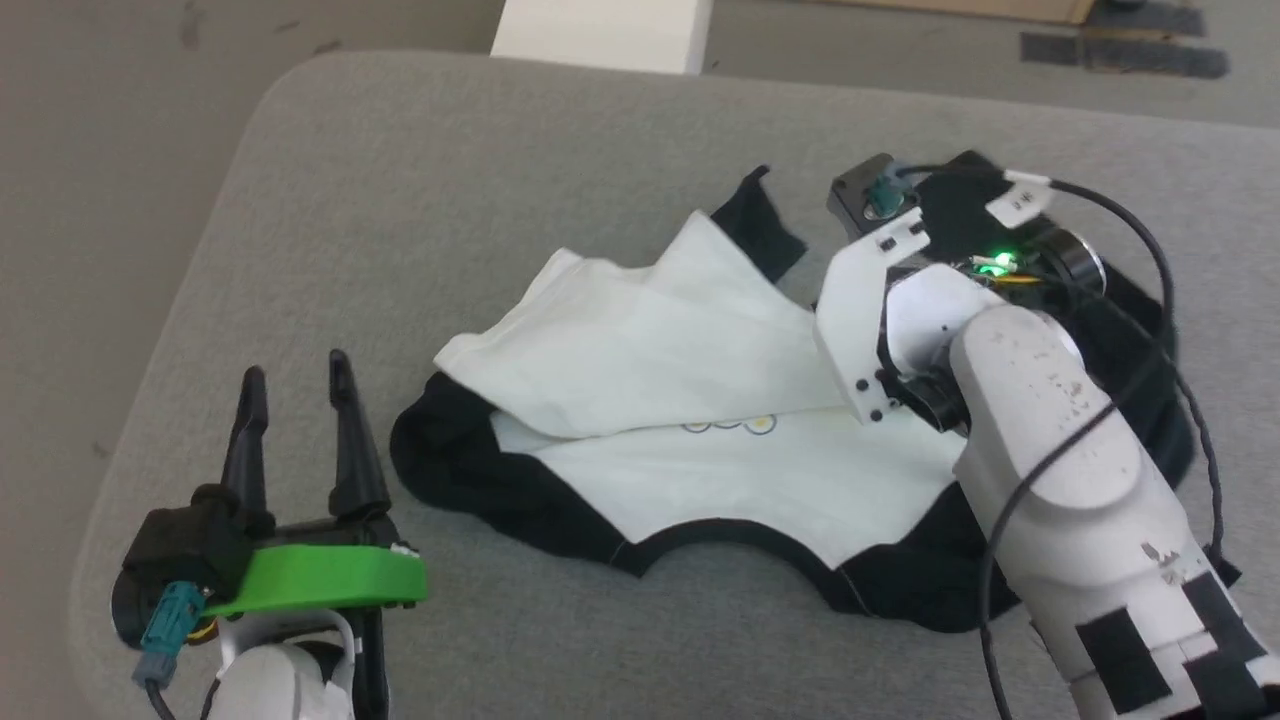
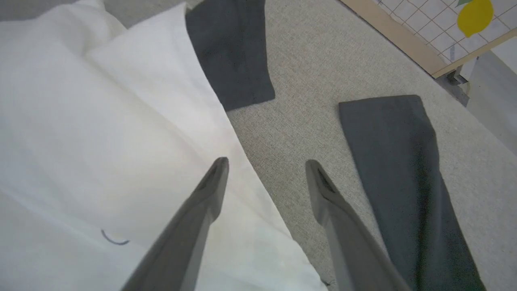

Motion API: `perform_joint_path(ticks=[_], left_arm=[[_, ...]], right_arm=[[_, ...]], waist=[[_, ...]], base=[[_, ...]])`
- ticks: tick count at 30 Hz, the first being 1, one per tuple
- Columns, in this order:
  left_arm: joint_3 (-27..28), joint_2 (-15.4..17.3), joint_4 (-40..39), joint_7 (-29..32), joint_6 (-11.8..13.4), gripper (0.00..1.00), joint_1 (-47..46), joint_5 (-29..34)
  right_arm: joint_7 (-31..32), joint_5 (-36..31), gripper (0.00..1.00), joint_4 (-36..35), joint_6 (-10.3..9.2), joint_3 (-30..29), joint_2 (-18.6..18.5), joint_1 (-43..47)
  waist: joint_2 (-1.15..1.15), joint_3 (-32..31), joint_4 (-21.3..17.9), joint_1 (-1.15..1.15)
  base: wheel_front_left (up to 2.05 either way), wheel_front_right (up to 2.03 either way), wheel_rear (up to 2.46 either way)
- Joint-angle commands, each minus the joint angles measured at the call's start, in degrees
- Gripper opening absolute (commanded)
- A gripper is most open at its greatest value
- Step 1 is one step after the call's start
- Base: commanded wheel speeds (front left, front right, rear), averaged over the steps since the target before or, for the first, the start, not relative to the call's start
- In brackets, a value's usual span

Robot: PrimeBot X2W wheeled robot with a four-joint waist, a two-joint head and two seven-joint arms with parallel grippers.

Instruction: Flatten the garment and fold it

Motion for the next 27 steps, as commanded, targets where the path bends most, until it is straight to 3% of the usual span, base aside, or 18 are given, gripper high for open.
perform_joint_path(ticks=[1,5,10,11,12,17,27], left_arm=[[-0.1,-0.3,0.0,-0.3,-0.4,1.00,-1.3,0.6],[-0.4,-0.8,0.1,-0.3,-0.6,1.00,-2.4,0.3],[-0.7,-1.0,0.6,-0.3,-0.6,1.00,-2.5,-0.1],[-0.8,-1.0,0.7,-0.3,-0.6,1.00,-2.5,-0.3],[-1.0,-1.0,0.8,-0.3,-0.5,1.00,-2.6,-0.7],[-2.0,-1.0,1.1,-0.3,-0.5,1.00,-3.5,-1.3],[-3.4,-1.0,2.3,-0.3,-0.9,1.00,-4.0,-1.8]], right_arm=[[0.4,-1.3,1.00,2.0,-0.08,0.6,-0.1,-1.2],[2.0,-3.9,1.00,7.4,-0.08,3.3,-0.1,-2.8],[5.9,-1.8,1.00,12.3,-0.08,6.7,-0.1,-3.4],[6.5,-1.1,0.73,12.8,-0.08,6.9,-0.1,-3.7],[6.5,-0.3,0.03,12.9,-0.08,6.7,-0.3,-4.3],[2.8,1.1,0.00,11.7,-0.08,3.3,-2.9,-7.7],[-4.2,-9.1,0.00,10.9,-0.08,-16.8,-7.3,-14.3]], waist=[[0.00,5.0,5.1,0.00],[0.00,7.1,7.3,0.00],[0.00,7.8,8.0,0.00],[0.00,7.8,8.0,0.00],[0.00,7.8,8.1,0.00],[0.00,8.0,8.2,0.00],[0.00,8.1,8.6,0.00]], base=[[0.00,0.00,0.00],[0.00,0.00,0.00],[0.00,0.00,0.00],[0.00,0.00,0.00],[0.00,0.00,0.00],[0.00,0.00,0.00],[0.00,0.00,0.00]])
